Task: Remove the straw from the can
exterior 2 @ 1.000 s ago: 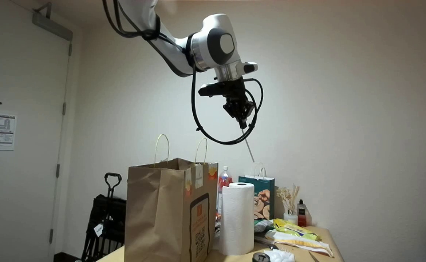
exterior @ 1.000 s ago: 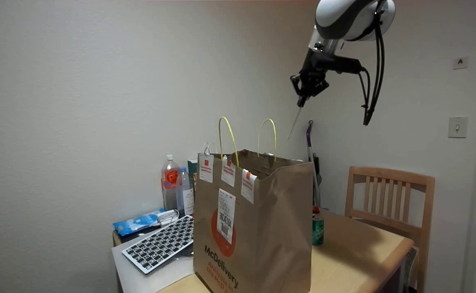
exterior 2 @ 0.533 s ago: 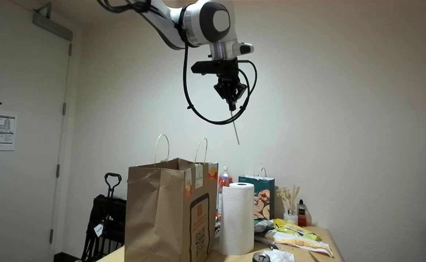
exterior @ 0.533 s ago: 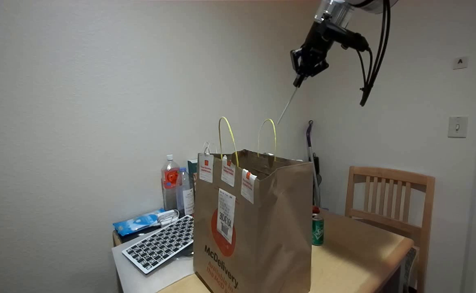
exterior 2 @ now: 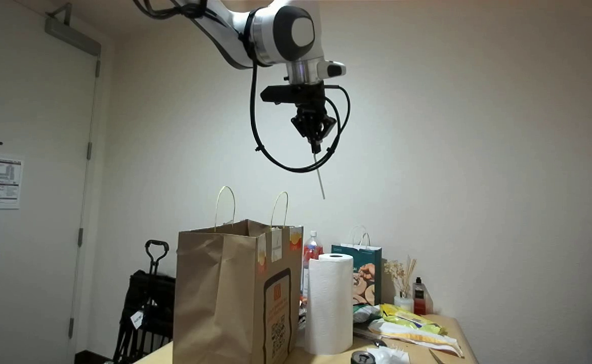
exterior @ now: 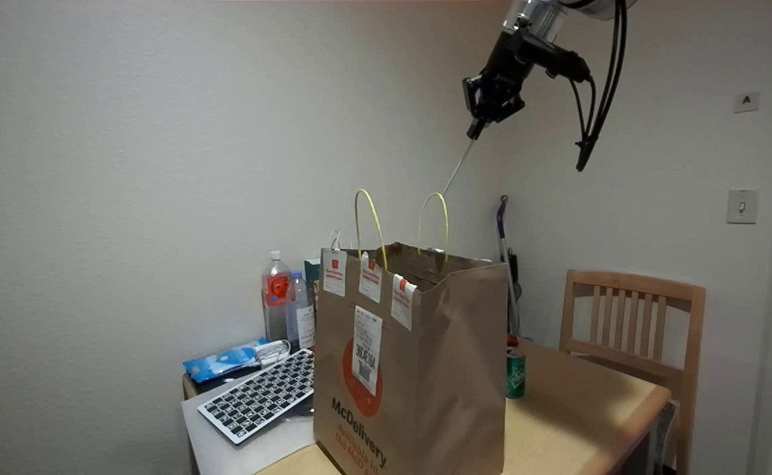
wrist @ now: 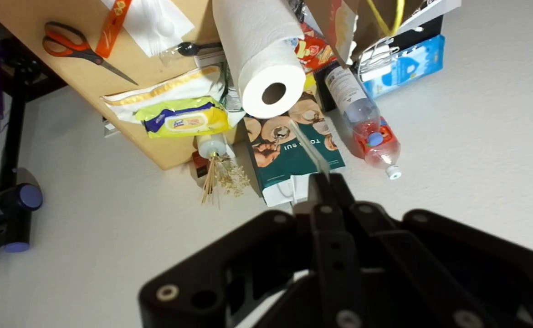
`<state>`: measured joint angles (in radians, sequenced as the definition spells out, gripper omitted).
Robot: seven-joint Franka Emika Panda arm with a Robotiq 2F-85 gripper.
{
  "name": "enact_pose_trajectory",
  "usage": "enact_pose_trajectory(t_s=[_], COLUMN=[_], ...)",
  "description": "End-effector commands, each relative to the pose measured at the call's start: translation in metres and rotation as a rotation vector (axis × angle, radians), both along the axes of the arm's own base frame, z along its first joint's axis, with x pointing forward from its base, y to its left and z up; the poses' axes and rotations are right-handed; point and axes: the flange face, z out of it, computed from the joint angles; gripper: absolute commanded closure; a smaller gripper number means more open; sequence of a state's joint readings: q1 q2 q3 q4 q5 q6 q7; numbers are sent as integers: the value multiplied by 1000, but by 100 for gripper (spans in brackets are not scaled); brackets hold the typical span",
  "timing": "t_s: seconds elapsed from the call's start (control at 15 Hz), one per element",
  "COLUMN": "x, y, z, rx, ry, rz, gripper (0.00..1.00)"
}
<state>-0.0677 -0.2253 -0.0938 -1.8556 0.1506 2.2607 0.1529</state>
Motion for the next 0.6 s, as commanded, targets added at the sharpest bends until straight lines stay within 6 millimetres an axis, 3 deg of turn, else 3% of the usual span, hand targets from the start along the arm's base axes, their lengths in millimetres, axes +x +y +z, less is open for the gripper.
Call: enact_pose_trajectory(t_s=[0.0, 0.33, 0.53], x=[0, 2, 5], y=[23, 62, 90], z=[23, 42, 37], rx=[-4, -13, 2], ry=[-48, -77, -62], rz=[77, 170, 253], gripper=[100, 100, 100])
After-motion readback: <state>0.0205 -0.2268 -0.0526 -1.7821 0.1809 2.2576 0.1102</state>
